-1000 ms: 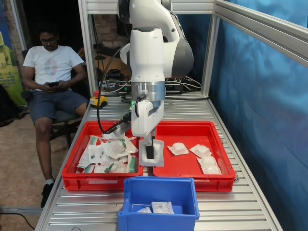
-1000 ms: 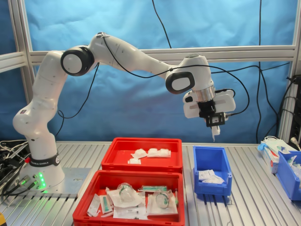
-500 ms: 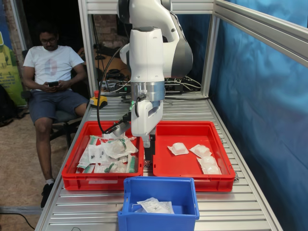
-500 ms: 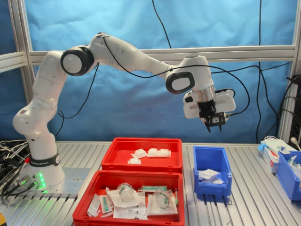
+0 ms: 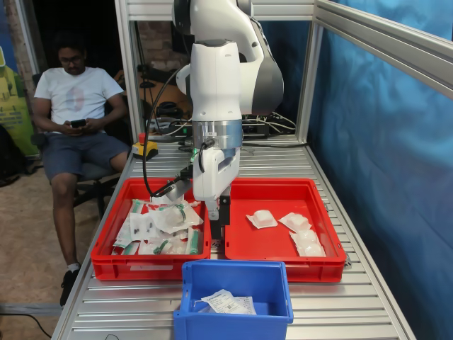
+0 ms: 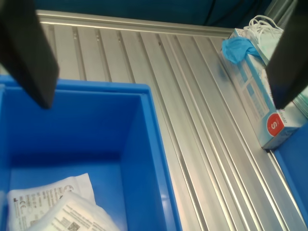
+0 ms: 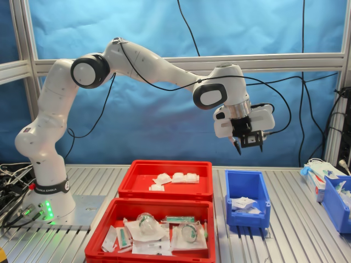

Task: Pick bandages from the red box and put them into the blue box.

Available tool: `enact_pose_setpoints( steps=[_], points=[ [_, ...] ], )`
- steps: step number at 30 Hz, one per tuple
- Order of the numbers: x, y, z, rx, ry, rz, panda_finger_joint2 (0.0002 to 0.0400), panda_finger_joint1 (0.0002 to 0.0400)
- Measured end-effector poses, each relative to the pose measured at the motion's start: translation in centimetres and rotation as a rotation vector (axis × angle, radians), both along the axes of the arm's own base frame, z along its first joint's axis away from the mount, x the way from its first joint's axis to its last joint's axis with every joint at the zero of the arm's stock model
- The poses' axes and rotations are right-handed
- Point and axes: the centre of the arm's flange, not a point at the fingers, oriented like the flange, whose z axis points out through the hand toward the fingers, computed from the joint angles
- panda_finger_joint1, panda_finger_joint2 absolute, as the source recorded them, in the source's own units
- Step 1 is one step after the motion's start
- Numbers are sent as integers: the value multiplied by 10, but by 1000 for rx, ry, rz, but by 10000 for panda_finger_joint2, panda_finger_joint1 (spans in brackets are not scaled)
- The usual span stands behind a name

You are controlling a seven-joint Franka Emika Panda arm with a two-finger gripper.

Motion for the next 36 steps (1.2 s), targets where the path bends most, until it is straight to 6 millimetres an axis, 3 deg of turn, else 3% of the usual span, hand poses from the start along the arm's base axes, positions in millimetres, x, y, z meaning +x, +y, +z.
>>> enact_pose_setpoints(
  steps=[18, 19, 24, 36],
  points=[
    [0, 0, 0, 0, 0, 0, 316, 316],
    [0, 0, 0, 0, 0, 0, 400, 400],
    [-2, 0, 3, 0, -2, 0, 400, 400],
    [-37, -2, 27, -12, 5, 6, 400, 400]
  ],
)
